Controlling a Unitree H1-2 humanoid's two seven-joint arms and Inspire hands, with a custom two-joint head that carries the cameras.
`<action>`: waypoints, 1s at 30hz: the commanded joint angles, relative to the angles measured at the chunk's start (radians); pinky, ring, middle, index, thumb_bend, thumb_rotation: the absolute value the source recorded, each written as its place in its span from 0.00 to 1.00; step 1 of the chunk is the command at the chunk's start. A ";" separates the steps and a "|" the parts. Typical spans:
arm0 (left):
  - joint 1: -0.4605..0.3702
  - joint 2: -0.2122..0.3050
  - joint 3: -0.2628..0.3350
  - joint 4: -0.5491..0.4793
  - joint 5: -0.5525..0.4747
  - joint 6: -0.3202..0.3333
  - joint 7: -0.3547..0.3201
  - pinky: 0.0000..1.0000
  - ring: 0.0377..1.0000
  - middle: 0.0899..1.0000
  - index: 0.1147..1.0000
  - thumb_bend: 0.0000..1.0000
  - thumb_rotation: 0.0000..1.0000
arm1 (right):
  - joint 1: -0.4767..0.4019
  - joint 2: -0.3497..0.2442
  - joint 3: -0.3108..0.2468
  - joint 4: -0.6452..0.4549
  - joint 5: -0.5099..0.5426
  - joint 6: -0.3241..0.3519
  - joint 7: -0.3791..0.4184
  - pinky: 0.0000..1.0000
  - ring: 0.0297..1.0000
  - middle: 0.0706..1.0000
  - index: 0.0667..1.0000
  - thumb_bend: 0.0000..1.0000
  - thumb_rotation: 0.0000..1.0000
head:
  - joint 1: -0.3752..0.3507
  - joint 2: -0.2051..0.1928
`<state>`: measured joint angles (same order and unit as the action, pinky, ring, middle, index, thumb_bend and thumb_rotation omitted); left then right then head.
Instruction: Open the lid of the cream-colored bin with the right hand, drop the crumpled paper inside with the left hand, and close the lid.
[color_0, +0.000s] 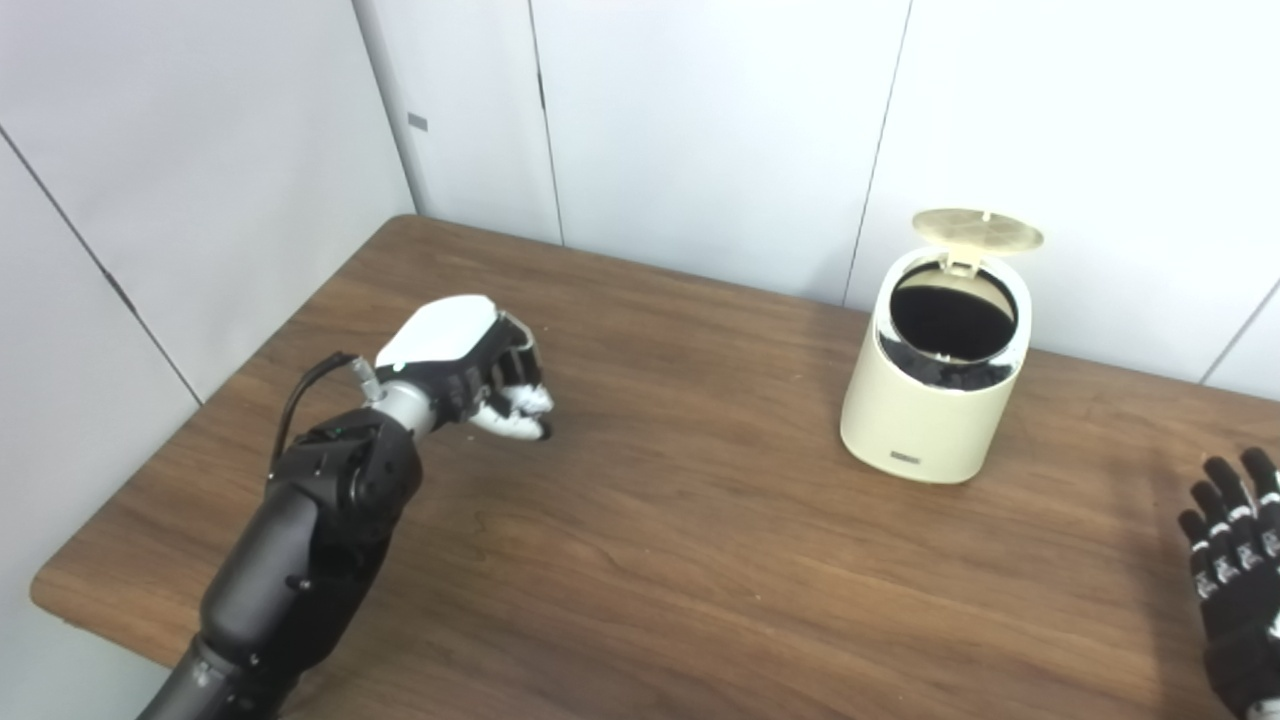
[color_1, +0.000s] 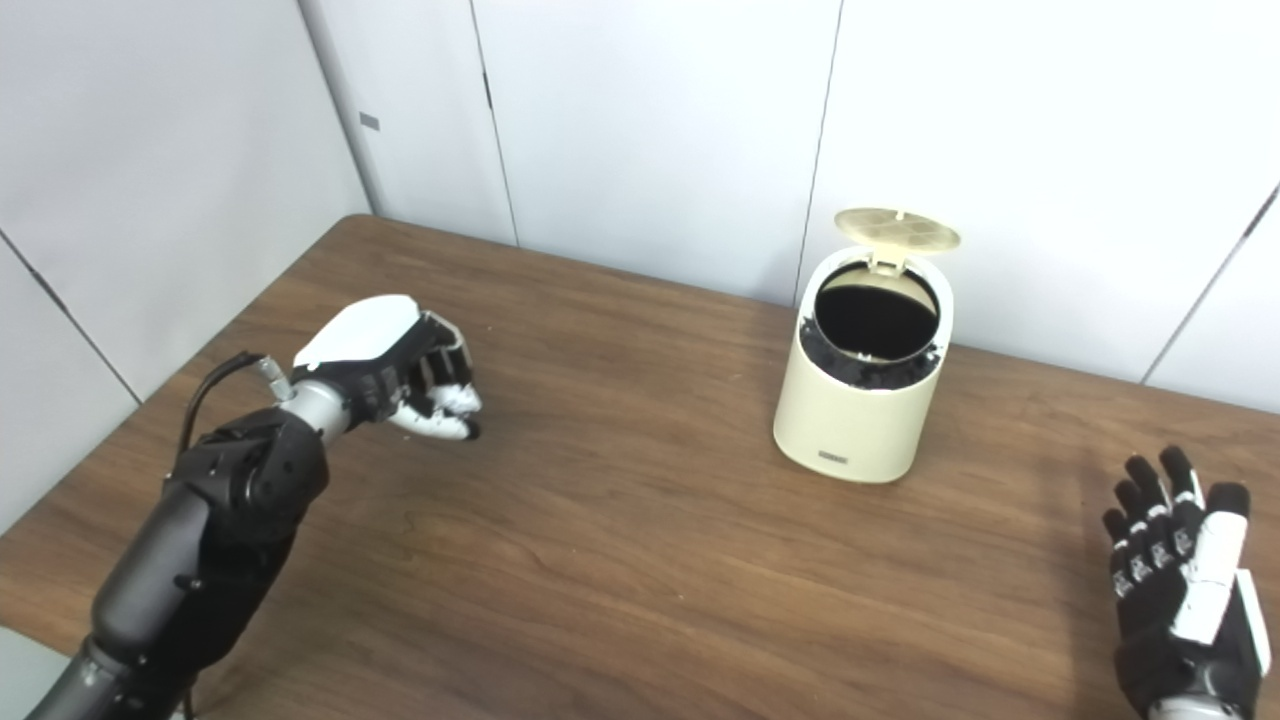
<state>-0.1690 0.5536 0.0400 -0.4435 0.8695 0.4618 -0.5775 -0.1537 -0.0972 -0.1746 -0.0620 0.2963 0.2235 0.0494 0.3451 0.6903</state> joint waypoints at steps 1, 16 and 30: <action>-0.047 0.022 -0.004 -0.040 0.000 -0.015 0.010 0.36 0.35 0.40 0.43 0.50 0.00 | -0.029 -0.007 -0.014 0.002 0.018 -0.063 0.019 1.00 0.97 0.95 0.99 0.65 1.00 | -0.009 0.000; -0.183 -0.034 -0.096 -0.052 0.009 -0.052 0.031 0.31 0.35 0.39 0.47 0.46 0.00 | -0.038 0.002 -0.008 0.133 0.024 -0.196 0.070 1.00 0.98 0.96 0.99 0.61 1.00 | -0.159 -0.020; -0.334 -0.125 -0.167 0.014 -0.008 -0.079 0.028 0.35 0.39 0.41 0.42 0.47 0.00 | -0.026 0.042 0.005 0.136 0.004 -0.218 0.053 1.00 0.99 0.97 0.97 0.61 0.96 | -0.303 -0.041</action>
<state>-0.4419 0.4212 -0.1273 -0.4206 0.8506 0.3842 -0.5624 -0.1730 -0.0727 -0.1770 0.0835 0.3004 0.0302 0.1083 0.0461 0.6519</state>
